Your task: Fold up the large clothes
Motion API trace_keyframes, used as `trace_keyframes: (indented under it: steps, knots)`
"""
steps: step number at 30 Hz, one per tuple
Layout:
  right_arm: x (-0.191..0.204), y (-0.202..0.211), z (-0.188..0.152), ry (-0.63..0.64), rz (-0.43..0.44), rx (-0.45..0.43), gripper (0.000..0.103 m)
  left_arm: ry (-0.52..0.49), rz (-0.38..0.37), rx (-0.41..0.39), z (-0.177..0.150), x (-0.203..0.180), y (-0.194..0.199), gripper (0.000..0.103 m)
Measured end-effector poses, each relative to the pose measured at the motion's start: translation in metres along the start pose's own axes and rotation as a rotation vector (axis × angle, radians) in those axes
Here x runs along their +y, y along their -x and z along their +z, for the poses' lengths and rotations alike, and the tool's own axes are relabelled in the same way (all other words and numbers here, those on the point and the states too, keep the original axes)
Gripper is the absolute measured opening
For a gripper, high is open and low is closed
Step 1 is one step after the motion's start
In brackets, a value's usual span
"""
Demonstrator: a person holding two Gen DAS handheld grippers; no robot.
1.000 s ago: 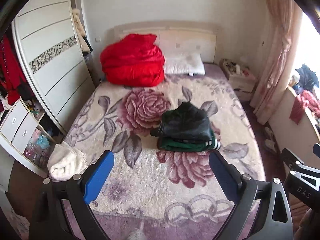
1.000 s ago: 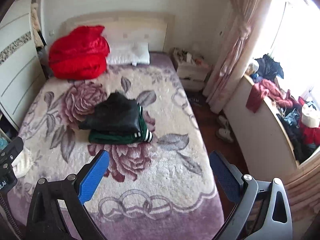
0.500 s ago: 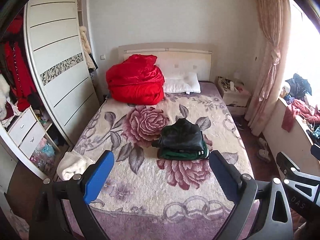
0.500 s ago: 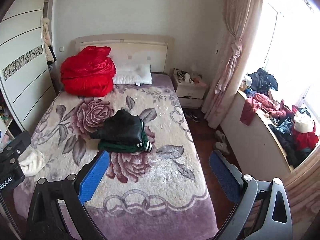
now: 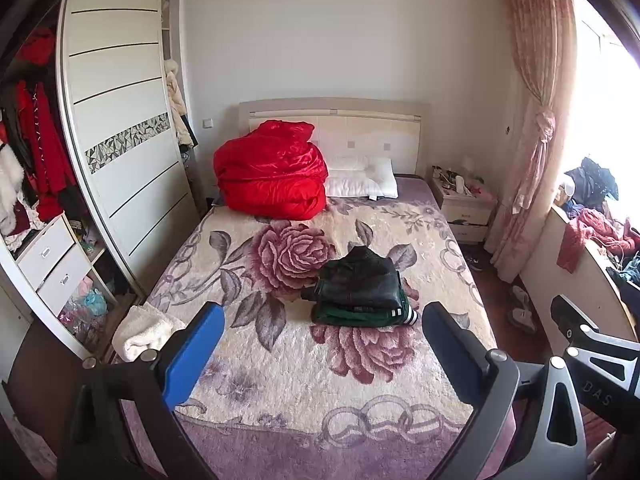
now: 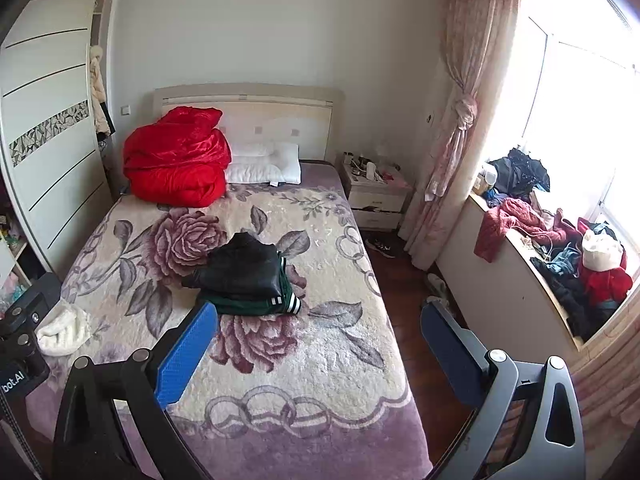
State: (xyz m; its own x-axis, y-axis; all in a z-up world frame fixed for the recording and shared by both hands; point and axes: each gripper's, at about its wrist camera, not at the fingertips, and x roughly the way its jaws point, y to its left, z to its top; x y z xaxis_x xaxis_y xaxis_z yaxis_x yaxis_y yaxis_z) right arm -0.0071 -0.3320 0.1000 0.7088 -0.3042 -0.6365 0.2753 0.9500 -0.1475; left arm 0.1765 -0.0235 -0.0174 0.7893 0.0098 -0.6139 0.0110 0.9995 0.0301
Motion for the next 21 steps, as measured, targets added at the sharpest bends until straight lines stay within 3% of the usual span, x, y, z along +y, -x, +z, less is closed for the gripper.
trace_keyframes:
  steps: [21]
  knots:
    - [-0.0027,0.0054,-0.0013,0.007,0.039,-0.007,0.103,-0.002,0.011,-0.009,0.0016,-0.0005,0.0085,0.101]
